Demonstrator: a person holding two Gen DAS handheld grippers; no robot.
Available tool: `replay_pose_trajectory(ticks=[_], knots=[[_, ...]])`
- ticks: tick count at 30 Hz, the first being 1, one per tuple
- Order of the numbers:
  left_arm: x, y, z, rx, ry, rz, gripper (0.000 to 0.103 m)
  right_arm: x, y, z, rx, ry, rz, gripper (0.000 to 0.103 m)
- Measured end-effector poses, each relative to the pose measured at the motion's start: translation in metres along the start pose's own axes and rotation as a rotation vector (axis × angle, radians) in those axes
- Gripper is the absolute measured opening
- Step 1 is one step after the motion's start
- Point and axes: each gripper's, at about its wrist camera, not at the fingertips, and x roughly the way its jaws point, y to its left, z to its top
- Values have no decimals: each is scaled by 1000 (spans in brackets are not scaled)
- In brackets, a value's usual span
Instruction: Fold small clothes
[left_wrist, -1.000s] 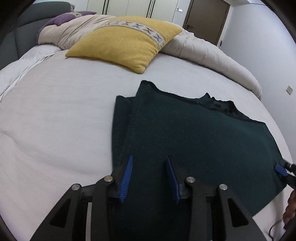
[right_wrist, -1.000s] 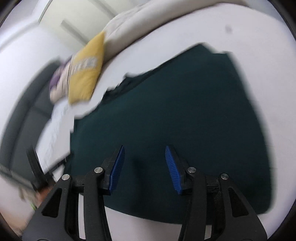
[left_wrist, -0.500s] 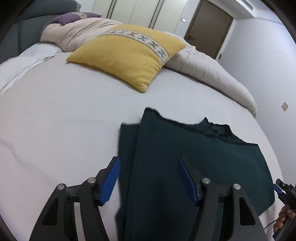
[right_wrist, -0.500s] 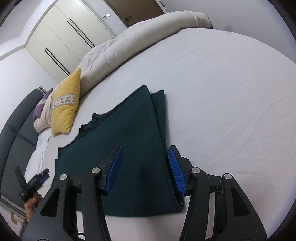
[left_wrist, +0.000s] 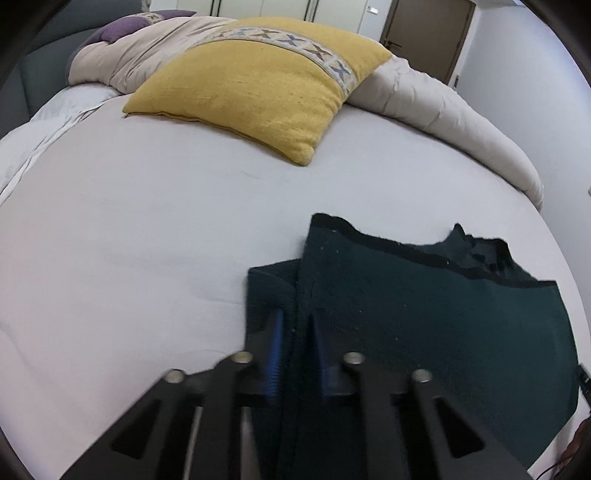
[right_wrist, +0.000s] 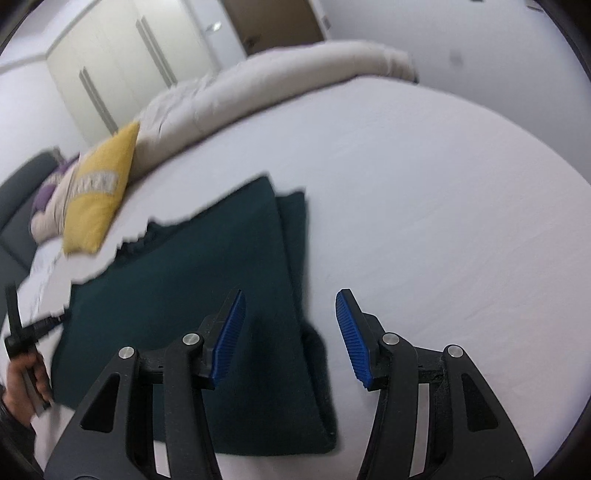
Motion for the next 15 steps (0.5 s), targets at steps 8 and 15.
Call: replay_pose_trajectory(ticks=[8, 15], knots=[[-14, 2, -2, 1, -55, -8, 9, 9, 19, -10, -97, 26, -37, 46], [-20, 10, -5, -49, -97, -20, 8, 9, 16, -8, -101, 28, -48, 41]])
